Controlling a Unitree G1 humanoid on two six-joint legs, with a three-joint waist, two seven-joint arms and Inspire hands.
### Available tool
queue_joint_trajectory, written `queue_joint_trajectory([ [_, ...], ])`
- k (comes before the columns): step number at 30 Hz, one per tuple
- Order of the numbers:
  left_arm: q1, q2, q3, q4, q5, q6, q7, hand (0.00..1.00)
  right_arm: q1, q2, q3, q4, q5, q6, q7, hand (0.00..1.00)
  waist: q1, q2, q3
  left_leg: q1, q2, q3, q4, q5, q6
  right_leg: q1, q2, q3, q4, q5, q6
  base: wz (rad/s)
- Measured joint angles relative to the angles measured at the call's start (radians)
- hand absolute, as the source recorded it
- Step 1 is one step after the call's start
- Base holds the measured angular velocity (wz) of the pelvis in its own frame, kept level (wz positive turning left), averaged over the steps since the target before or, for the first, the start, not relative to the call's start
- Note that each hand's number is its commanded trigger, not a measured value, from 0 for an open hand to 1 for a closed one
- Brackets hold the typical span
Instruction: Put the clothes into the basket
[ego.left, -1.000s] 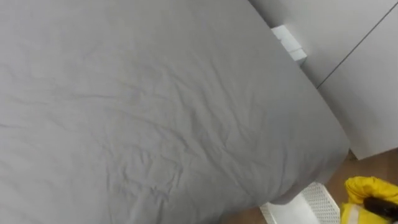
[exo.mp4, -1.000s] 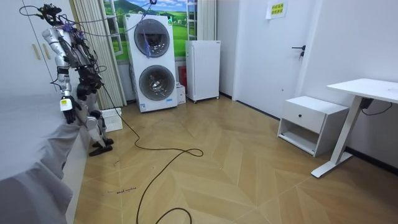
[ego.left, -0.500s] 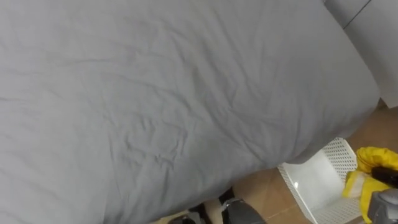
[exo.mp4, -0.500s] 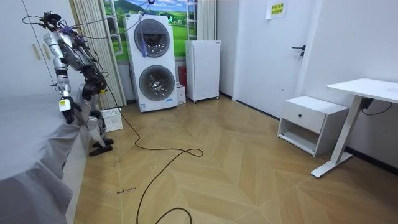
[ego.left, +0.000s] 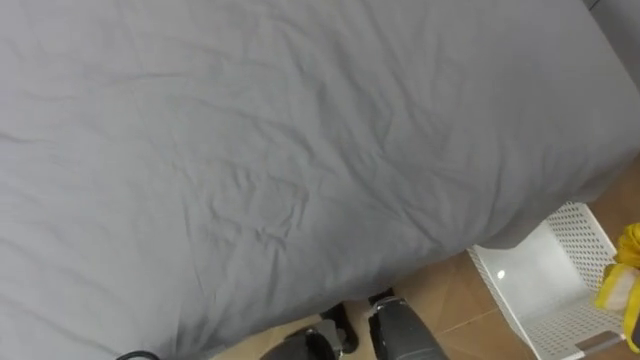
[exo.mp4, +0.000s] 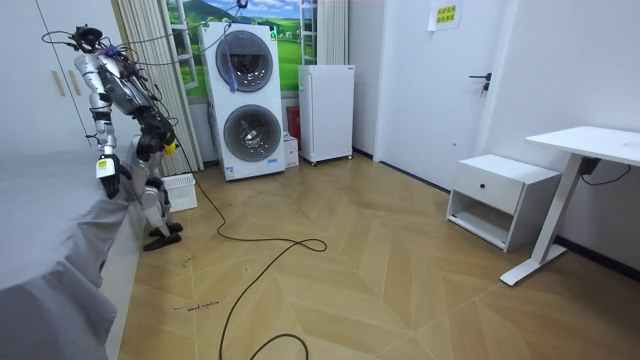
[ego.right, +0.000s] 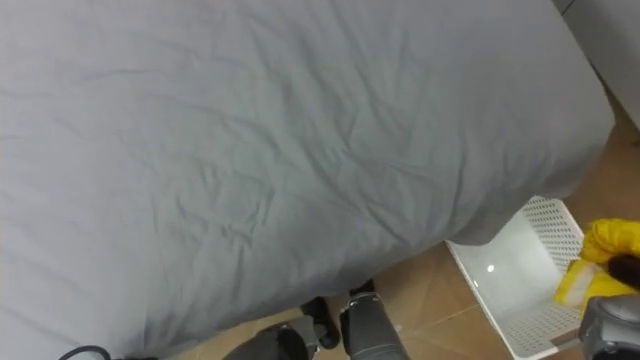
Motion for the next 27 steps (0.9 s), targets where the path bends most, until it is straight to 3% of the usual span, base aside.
queue_joint_trajectory([
  [15, 0.002, 0.000, -0.019, 0.000, -0.039, -0.006, 0.007, 0.00, 0.000, -0.001, -0.001, 0.018, 0.007, -0.004, -0.018, 0.00, -0.001, -0.003, 0.0030, 0.020, -0.012, -0.030, -0.002, 0.001, -0.001, 0.018, -0.003, -0.001, 0.005, -0.002, -0.001, 0.00],
  [27, 0.010, 0.010, -0.014, 0.004, -0.037, -0.025, 0.003, 0.00, 0.020, -0.001, 0.003, 0.040, 0.041, -0.008, -0.029, 0.00, -0.005, -0.031, 0.0067, 0.077, -0.002, -0.031, 0.005, 0.001, -0.001, 0.100, -0.011, -0.033, -0.019, -0.008, -0.004, 0.06],
])
